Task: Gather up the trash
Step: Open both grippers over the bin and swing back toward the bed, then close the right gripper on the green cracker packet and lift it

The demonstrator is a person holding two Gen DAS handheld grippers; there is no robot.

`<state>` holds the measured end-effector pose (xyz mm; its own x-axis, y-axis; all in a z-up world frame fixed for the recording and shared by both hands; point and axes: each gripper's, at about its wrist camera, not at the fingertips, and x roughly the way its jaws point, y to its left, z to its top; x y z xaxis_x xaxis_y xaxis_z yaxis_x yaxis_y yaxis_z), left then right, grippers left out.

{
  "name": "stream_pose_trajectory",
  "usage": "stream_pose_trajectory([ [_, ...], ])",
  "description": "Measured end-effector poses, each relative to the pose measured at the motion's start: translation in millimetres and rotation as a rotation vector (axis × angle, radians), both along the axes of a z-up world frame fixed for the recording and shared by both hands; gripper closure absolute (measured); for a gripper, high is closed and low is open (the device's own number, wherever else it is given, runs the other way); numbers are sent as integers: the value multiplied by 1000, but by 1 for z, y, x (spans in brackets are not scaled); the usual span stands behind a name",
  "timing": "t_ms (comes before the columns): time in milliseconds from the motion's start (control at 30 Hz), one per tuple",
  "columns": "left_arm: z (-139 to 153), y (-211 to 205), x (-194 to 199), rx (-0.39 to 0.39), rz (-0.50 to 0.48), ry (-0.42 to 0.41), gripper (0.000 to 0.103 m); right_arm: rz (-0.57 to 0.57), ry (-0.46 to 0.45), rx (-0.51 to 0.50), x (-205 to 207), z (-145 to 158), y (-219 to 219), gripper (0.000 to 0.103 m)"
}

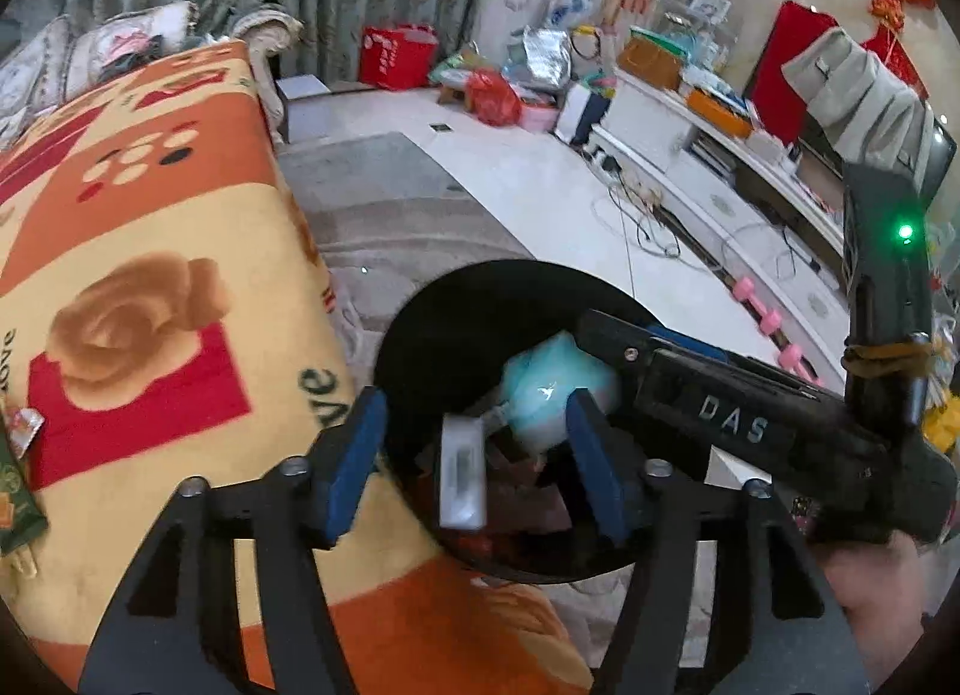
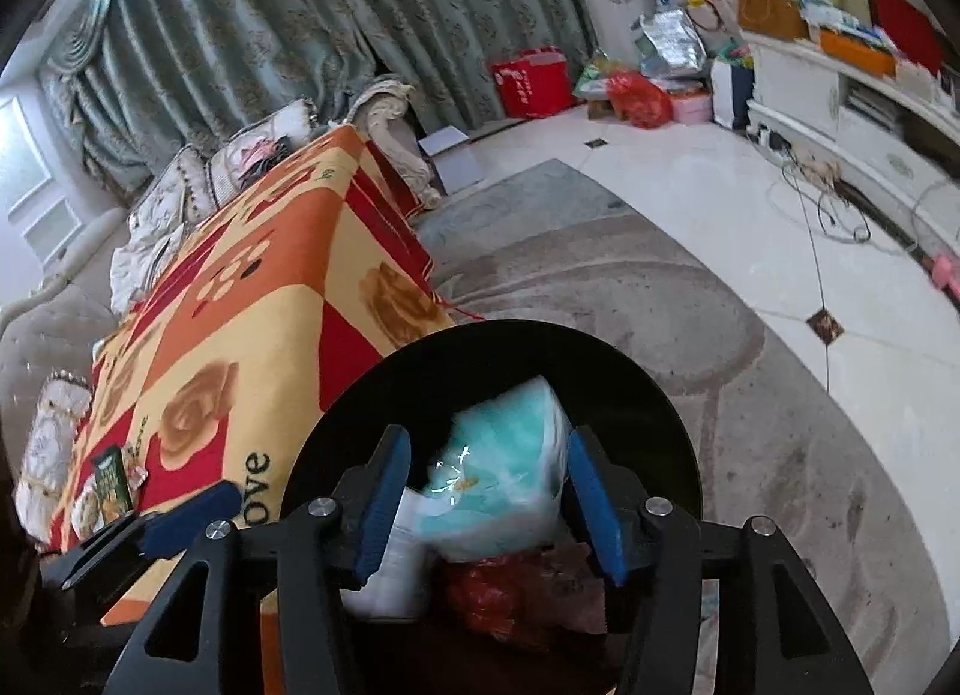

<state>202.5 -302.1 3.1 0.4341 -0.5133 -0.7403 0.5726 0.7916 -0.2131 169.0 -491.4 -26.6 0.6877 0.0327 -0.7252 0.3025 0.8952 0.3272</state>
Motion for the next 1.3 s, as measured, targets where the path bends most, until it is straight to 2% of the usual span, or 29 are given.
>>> stream_pose_trajectory([
  [167,7,38,-2,-16,86,-4,41,-21,-21,0,0,6,2,48],
  [333,15,106,-16,-15,184,-52,41,49,-70,25,12,18,35,48],
  [433,15,158,-24,6,275,-83,41,163,-102,48,21,24,76,46],
  [633,5,258,-42,35,467,-127,41,471,-154,112,44,26,179,44],
  [767,-11,296,-46,79,539,-146,41,623,-165,114,58,22,238,43],
  [867,-27,311,-46,62,546,-111,41,683,-152,67,71,15,271,42],
  [933,-28,316,-47,15,533,-96,41,718,-125,45,80,7,289,42],
  [1167,-30,319,-45,-26,537,-56,41,793,-70,-25,95,-6,319,42],
  [1267,-29,322,-41,-52,550,-37,41,807,-56,-41,97,-9,324,55],
  [1300,-28,324,-42,-56,552,-34,41,805,-62,-34,97,-8,322,64],
])
